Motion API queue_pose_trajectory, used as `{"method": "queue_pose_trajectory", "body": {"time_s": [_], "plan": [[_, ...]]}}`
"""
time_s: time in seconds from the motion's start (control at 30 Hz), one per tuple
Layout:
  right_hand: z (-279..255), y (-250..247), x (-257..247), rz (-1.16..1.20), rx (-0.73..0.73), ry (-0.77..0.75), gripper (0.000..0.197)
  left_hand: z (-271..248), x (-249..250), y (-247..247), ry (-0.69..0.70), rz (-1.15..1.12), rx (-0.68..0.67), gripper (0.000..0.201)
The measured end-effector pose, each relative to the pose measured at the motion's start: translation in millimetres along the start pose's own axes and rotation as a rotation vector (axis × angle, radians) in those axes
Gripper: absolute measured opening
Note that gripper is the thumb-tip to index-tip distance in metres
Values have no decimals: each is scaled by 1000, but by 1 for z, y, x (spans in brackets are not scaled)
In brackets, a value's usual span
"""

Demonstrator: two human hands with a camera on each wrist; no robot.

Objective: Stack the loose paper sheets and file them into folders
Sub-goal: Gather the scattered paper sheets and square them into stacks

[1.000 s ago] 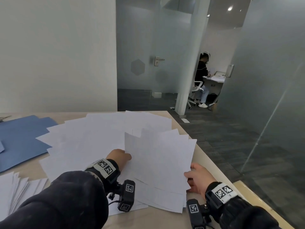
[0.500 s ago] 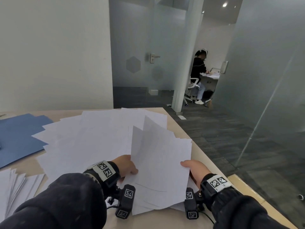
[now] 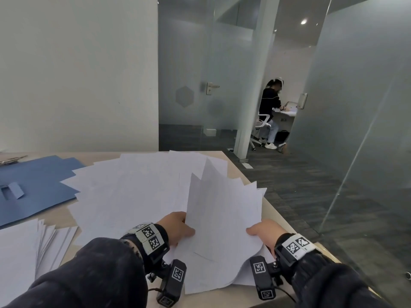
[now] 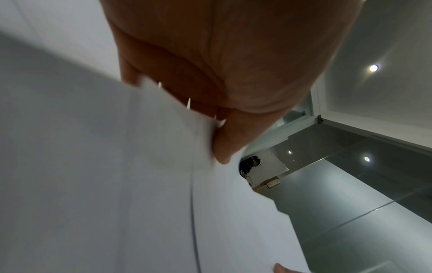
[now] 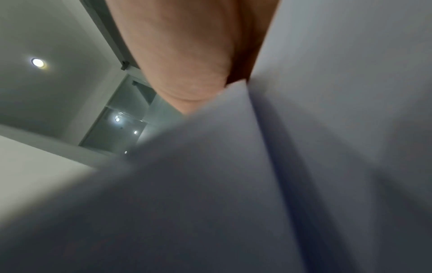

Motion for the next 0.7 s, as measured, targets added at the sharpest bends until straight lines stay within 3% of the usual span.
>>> {"method": "queue_pose_trajectory", "body": {"time_s": [0.17,0.27,0.43,0.6,0.7], "plan": [[-27,-27,-17,-40,143,-105,25,-8,1,-1,23,-8,80,28],[-49,-28,-23,67,118,-222,11,-12,-8,-8,-13,-122,114,50],[-65,-13,-31,245,8,-341,16,-23,-21,-36,-35,-566,306,82],[-56,16,-31,360,-180,-252,23,-41,-17,-66,-13,-643,378,33],[-45,34,-23,346,-216,-135,36,-48,-36,-62,-145,-573,305,29]]}}
Point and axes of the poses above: each hand's wrist, its own z-axis towards the middle knuckle, its own y-axis out of the palm, x = y × z, the point moved 6 cm from there along z, towards the middle knuckle, and after that the axes turned 13 degrees about y, right-handed, at the moved point
